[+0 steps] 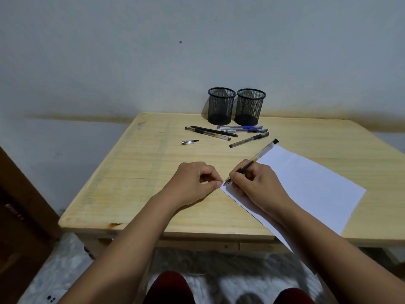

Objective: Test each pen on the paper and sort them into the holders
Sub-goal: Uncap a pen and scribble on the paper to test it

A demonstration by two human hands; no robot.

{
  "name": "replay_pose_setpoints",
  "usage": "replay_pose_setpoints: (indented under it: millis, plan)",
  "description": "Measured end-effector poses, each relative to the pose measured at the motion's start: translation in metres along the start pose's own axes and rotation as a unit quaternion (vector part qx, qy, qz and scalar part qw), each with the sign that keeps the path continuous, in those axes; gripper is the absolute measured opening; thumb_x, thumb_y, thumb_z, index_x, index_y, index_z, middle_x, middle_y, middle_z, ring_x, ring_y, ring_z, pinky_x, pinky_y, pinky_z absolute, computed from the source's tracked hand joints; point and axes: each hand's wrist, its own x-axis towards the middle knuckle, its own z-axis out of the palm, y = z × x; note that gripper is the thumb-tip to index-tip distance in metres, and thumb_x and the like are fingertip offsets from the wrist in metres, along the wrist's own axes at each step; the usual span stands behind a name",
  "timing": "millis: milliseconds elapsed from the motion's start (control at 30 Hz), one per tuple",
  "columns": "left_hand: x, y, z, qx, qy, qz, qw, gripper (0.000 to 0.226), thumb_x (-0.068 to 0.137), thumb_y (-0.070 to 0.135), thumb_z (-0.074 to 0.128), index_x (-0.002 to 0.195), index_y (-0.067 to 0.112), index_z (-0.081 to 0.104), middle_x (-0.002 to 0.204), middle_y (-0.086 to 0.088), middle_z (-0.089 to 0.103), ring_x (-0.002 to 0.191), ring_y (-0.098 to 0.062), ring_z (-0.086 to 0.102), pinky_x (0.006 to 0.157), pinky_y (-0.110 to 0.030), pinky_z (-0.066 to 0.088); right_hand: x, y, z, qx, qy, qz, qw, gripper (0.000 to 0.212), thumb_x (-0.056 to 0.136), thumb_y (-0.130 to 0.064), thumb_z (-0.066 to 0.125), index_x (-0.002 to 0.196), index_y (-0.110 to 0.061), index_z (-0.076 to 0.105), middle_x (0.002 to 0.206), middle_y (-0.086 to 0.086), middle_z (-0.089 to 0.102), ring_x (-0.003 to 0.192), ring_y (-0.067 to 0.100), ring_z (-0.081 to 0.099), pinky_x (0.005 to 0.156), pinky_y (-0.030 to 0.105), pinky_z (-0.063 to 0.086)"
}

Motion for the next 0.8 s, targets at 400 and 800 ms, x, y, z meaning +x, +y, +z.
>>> replay_pose_setpoints:
  millis: [400,800]
  plan:
    - [-0.0025,0.0003,0.0007,-0.018,0.004,-0.007,1.000,0.008,0.082,0.022,0.069,0.086,0.028,0.073,0.081,0.017,0.063,0.076,0.004,0.058,0.065,0.002,0.039,-0.0012,0.0001,0.0020,-0.016,0.013,-0.002,1.000,0.016,0.085,-0.018,0.055,0.075,-0.016,0.067,0.065,-0.004,0.063,0.060,0.008,0.055,0.058,0.022,0.043]
    - [-0.0015,0.0002,0.0014,0.005,-0.016,0.000,1.000,0.013,0.085,0.023,0.065,0.093,0.028,0.073,0.092,0.010,0.067,0.086,-0.004,0.059,0.072,-0.011,0.041,-0.0016,-0.0006,0.0018,-0.021,0.032,0.003,0.999,0.016,0.084,-0.018,0.055,0.074,-0.014,0.068,0.065,-0.003,0.062,0.061,0.009,0.054,0.057,0.020,0.041]
